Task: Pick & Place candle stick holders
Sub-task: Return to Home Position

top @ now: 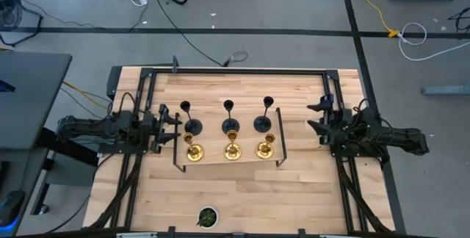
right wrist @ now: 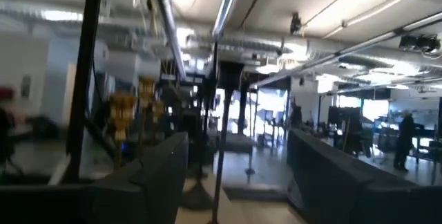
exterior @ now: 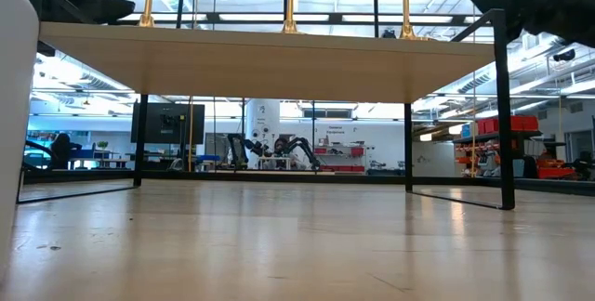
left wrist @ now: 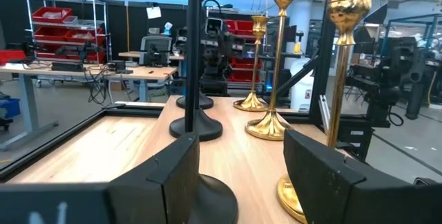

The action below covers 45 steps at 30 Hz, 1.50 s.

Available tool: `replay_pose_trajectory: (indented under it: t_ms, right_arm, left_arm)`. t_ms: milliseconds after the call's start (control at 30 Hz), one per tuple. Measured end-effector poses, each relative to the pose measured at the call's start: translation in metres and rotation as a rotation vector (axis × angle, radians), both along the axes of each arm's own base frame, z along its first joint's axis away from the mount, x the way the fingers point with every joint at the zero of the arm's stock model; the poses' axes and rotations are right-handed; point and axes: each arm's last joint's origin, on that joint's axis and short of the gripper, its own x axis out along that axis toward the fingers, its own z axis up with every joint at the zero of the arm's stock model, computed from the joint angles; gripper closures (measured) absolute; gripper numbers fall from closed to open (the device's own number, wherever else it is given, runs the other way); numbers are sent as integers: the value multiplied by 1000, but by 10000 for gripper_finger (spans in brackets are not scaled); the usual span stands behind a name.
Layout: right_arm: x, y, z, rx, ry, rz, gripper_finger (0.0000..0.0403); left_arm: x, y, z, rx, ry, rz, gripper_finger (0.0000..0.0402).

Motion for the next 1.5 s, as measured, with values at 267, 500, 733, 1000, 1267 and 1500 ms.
replay_pose_trajectory:
  t_ms: [267,500,733,1000,1267,1500]
  right_arm:
    - [7,-1,-25,9,268,-24,160]
    - [7,1,-25,-4,273,58,193]
    - [8,1,-33,-31,355,40,214]
    - [8,1,-35,5,373,49,216]
    - [8,1,-35,23,373,52,216]
    - [8,1,-35,23,373,52,216]
  left_arm:
    - [0,4,0,0,0,44,191]
    - [0,9,0,1,0,97,191]
    - [0,11,0,0,-1,109,191]
    - [5,10,-4,6,57,107,191]
    - [1,2,-2,0,18,20,191]
    - [0,1,1,-1,-10,6,191]
